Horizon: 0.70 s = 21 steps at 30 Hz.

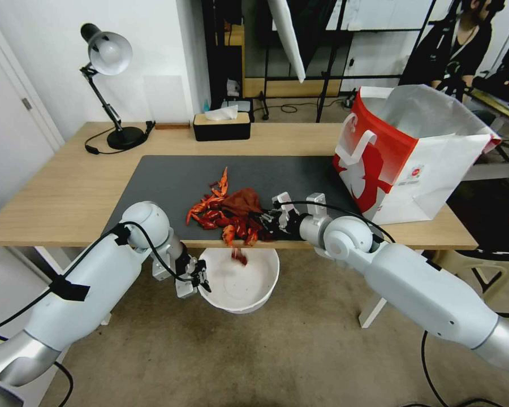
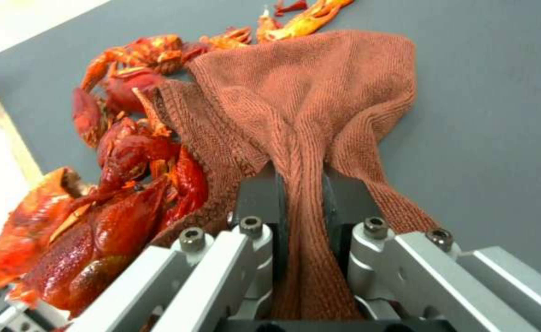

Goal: Sweep shrimp from table into container with towel, then put container into takeout bag.

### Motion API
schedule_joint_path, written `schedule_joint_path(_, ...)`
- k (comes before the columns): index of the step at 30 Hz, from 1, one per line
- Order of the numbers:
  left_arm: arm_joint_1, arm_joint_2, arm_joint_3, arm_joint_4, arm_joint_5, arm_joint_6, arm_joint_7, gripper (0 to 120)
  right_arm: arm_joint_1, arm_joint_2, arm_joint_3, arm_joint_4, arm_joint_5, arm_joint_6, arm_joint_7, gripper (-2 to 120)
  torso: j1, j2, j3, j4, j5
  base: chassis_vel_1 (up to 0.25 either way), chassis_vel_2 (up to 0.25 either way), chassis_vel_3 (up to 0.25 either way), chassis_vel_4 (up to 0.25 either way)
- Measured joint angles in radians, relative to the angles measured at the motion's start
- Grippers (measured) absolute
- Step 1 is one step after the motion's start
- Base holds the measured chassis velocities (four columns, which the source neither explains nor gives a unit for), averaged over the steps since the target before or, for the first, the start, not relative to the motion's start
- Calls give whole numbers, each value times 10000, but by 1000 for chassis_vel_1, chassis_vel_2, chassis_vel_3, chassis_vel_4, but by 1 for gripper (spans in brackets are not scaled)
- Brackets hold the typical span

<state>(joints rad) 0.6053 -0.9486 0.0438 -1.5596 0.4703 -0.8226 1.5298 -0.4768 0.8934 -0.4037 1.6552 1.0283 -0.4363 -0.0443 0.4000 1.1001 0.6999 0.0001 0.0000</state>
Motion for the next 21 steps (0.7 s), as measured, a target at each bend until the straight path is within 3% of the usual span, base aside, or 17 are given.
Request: schedule_joint_path(21, -7, 12, -14, 45, -1, 0, 0, 0, -418, -372, 74, 741, 0, -92, 32, 10, 0, 0, 0, -2, 0, 0, 0, 0, 0)
